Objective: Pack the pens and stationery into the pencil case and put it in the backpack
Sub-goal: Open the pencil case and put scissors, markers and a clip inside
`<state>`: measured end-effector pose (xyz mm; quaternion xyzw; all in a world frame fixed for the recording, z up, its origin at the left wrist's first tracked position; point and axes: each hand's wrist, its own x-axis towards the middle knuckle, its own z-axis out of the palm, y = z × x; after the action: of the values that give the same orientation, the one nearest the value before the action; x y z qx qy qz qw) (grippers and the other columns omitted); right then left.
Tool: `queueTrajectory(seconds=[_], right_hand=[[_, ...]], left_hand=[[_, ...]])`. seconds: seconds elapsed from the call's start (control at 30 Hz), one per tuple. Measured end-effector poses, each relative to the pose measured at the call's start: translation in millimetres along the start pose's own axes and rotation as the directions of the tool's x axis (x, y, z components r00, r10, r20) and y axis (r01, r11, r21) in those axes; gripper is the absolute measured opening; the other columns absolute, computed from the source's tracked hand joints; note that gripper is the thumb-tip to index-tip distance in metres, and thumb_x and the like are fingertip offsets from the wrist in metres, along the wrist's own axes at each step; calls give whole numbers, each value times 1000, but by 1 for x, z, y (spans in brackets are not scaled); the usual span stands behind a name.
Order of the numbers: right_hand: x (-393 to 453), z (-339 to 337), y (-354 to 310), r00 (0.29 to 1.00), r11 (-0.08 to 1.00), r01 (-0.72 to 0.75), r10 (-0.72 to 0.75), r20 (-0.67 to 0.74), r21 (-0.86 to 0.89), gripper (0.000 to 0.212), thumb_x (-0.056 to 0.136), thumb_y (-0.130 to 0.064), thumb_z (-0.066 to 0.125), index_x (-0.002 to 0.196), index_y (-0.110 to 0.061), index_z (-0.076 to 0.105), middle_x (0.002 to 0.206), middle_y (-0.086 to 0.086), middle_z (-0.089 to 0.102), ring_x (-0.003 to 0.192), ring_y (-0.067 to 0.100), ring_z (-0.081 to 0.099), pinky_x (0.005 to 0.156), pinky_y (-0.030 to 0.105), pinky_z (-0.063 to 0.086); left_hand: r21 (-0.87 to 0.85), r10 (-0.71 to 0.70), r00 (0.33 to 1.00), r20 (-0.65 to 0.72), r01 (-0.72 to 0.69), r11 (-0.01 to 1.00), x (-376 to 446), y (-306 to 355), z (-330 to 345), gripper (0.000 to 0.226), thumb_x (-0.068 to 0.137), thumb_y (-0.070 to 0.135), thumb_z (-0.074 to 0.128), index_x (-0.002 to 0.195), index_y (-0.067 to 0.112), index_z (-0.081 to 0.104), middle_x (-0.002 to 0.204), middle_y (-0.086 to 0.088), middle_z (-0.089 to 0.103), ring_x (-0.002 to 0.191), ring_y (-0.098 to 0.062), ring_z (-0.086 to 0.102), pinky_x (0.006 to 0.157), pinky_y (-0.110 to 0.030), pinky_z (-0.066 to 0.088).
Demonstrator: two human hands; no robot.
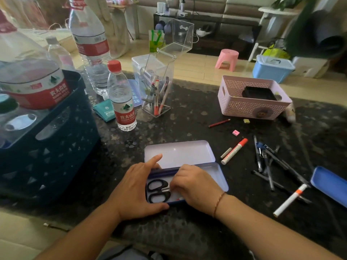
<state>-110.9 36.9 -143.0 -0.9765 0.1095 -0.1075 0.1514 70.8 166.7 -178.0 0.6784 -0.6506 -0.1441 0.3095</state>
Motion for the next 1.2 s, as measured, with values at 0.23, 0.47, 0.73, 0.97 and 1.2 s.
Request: queueTrajectory(seconds=[0.23, 0.47, 0.73, 0.97, 1.2], right_hand=[[-2, -5, 3, 993, 999, -40, 43, -107, 32, 9, 85, -15, 66, 89, -11, 74, 88, 7, 71, 82, 22, 62, 73, 37, 54], [-28, -50, 116, 824, 749, -563, 543, -164, -349, 47, 79, -6, 59, 123, -22, 59, 124, 0, 60, 116, 27, 47, 94, 40, 42], [-48, -68, 137, 957, 788, -291, 254, -144, -543, 25, 80, -2, 64, 100, -16, 70, 103, 5, 69, 110, 32, 58, 83, 45, 44], [-60, -57, 58, 997, 993, -41, 33, -72, -109, 37, 82, -13, 63, 119, -15, 64, 90, 4, 67, 76, 25, 63, 67, 34, 55], [-69, -29, 43, 993, 994, -108, 107, -52, -13, 14, 81, -8, 68, 94, -12, 70, 89, 4, 69, 82, 26, 63, 71, 39, 54]], left_hand=[[26, 36, 999, -32, -35, 999, 0, -2, 2, 117, 59, 73, 76, 152, 41, 14, 131, 34, 39, 120, 8, 41, 105, -17, 29], [110, 119, 991, -53, -113, 987, 1, 0, 3, 100, 65, 72, 72, 148, 46, 24, 137, 25, 40, 128, -4, 41, 109, -53, 34], [284, 417, 896, 150, -443, 850, 0, 8, 2, 67, 80, 70, 57, 141, 48, 44, 153, 1, 37, 136, -25, 36, 112, -67, 10], [282, 418, 862, 286, -493, 823, 6, 11, 3, 75, 83, 72, 50, 149, 44, 30, 156, 7, 33, 137, -20, 36, 114, -65, 5], [194, 248, 958, 147, -274, 942, 6, 7, 4, 92, 76, 73, 60, 151, 39, 20, 152, 13, 31, 139, -12, 30, 118, -57, 10]])
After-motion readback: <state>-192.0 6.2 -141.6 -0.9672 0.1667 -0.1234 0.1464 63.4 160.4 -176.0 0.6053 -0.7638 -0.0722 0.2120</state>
